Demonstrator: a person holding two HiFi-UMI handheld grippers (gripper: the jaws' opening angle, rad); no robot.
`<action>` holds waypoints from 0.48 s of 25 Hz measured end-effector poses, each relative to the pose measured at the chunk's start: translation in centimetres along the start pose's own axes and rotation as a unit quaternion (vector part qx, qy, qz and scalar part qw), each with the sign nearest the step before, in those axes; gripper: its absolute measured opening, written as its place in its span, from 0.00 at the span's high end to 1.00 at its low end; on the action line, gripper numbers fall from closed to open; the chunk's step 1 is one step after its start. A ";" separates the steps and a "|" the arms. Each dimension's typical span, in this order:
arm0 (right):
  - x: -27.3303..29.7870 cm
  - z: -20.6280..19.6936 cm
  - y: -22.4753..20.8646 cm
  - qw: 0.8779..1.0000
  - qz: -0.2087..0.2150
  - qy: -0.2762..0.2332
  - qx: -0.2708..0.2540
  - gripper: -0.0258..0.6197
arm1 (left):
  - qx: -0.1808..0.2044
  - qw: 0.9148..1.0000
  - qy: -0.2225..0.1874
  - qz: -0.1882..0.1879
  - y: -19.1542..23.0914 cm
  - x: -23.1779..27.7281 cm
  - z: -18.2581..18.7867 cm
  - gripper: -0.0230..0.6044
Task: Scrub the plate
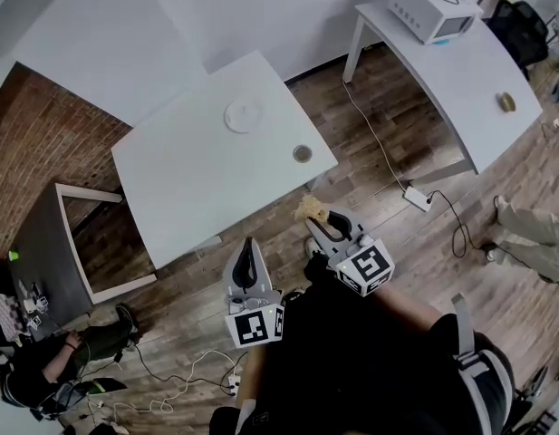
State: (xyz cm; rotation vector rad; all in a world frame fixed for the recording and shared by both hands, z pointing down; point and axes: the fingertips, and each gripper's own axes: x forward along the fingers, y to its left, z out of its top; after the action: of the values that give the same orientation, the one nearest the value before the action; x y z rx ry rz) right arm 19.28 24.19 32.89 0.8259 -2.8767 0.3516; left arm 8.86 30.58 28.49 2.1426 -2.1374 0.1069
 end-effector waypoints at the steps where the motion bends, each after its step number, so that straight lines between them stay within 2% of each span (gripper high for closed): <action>1: 0.2 0.1 -0.5 1.000 0.003 0.001 0.002 0.83 | -0.001 1.000 0.000 0.002 -0.1 0.6 0.1 0.96; 12: 3.5 1.1 -4.1 1.000 0.018 0.008 0.009 0.83 | -0.011 1.000 0.003 0.027 1.3 4.9 0.5 0.96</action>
State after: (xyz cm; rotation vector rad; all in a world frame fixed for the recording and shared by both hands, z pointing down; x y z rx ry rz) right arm 18.45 18.78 33.23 0.7720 -2.8818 0.3877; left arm 7.56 25.69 28.70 2.0707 -2.1825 0.0929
